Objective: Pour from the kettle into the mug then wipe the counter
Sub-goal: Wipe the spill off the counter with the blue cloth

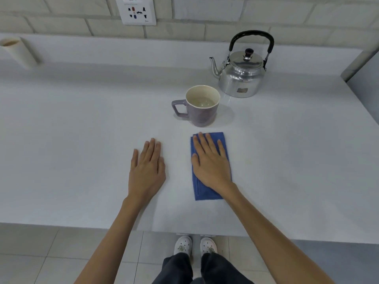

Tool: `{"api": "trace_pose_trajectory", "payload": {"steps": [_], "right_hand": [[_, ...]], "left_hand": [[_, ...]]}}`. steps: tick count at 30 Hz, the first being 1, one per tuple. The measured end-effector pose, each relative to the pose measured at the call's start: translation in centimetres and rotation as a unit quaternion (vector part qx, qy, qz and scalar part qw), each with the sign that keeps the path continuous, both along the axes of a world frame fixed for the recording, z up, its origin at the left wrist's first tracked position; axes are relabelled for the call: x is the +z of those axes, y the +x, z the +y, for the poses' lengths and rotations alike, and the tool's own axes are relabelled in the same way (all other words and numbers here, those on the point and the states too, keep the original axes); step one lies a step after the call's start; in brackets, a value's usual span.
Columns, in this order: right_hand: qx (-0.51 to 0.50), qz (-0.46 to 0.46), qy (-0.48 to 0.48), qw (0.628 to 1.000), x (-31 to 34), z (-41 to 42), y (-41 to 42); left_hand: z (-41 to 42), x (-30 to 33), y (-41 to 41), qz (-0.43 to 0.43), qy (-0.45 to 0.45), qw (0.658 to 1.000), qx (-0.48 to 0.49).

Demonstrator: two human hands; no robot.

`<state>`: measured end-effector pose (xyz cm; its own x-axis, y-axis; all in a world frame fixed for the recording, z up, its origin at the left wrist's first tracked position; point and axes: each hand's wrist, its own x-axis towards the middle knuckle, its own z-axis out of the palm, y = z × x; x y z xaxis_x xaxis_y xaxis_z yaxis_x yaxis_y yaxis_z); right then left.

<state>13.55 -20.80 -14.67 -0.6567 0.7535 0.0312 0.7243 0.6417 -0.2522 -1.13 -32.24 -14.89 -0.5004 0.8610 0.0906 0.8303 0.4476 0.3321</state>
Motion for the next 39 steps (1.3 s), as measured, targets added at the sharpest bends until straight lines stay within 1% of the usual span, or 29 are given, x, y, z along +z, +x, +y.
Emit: {"api": "trace_pose_trajectory", "payload": {"steps": [3,5,10,15,18,21,23,27,31,35,39], "right_hand": [[0.052,-0.002,0.007,0.999,0.0,-2.7,0.1],[0.066,-0.004,0.009,0.998,0.1,-4.4,1.6],[0.043,0.011,0.001,0.999,-0.1,-6.4,7.9],[0.003,-0.028,0.025,0.999,0.1,-2.4,12.2],[-0.017,-0.029,0.014,0.999,0.2,1.9,11.5],[-0.027,-0.028,0.002,0.999,0.2,5.2,8.1],[-0.023,-0.023,-0.007,0.999,0.3,5.9,5.6],[0.011,-0.023,0.002,1.000,0.2,3.6,2.9],[0.065,-0.022,0.019,0.997,-0.2,0.1,2.7],[0.087,-0.019,0.025,0.996,-0.1,-2.4,5.1],[0.095,-0.019,0.023,0.995,-0.1,-3.4,9.8]], "left_hand": [[0.0,0.0,0.1,0.004,0.002,1.000,-0.002],[0.0,-0.1,0.1,0.002,0.001,1.000,-0.003],[0.0,-0.4,-0.1,-0.005,0.009,1.000,0.002],[0.0,-0.6,-0.1,0.006,0.013,1.000,0.003],[0.0,-0.7,-0.1,0.011,0.008,1.000,0.004],[-0.1,-0.8,-0.1,0.016,0.006,1.000,0.004],[-0.1,-0.8,-0.1,0.015,0.004,1.000,0.002],[0.0,-0.7,-0.1,0.011,0.002,1.000,0.001],[0.0,-0.6,0.0,0.006,-0.002,1.000,0.002],[0.1,-0.6,-0.1,-0.003,-0.004,1.000,0.003],[0.0,-0.5,0.0,0.000,-0.007,1.000,0.005]]}}
